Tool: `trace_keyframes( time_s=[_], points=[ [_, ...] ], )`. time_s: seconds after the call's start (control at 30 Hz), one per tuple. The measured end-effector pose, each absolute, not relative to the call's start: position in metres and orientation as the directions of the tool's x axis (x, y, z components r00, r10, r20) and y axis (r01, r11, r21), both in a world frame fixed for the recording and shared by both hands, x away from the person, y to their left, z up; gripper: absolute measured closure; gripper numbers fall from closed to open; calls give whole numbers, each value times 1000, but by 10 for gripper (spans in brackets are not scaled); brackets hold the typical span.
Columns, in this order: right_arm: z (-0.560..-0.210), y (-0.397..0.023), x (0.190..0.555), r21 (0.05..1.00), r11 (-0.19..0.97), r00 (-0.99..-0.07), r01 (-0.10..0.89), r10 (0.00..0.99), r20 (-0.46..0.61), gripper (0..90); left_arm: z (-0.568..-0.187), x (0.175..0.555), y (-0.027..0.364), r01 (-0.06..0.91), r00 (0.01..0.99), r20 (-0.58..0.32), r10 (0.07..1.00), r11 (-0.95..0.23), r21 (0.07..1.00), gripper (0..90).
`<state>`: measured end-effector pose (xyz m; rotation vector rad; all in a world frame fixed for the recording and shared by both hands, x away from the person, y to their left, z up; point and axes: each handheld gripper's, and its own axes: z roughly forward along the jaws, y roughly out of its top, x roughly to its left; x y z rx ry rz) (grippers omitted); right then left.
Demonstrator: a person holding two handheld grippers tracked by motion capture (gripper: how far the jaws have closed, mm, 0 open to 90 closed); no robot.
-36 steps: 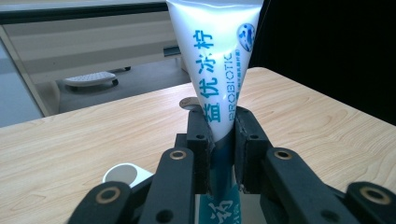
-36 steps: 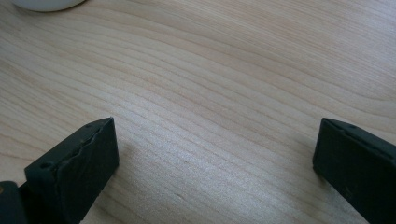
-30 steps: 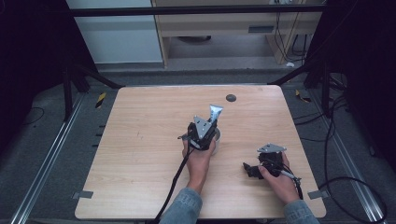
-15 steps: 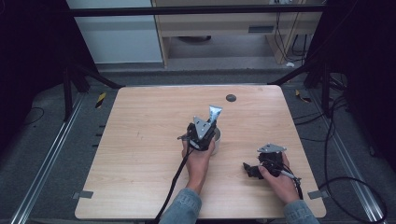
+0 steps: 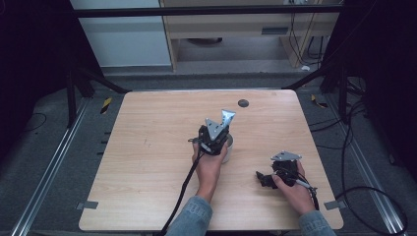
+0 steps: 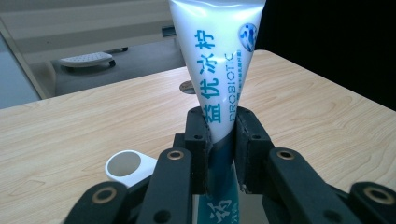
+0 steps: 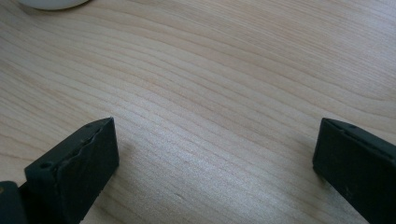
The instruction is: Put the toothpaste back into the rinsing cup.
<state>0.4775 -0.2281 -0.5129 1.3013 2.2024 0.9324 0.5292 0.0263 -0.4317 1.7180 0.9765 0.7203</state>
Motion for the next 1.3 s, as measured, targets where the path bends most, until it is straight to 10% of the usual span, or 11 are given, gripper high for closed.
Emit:
trace_keyframes(
  time_s=[1.3],
  points=[
    [-513, -228, 478, 724, 338, -476, 601, 879, -15, 5, -431, 522, 27, 282, 517, 52, 855, -227, 932, 640]
  ],
)
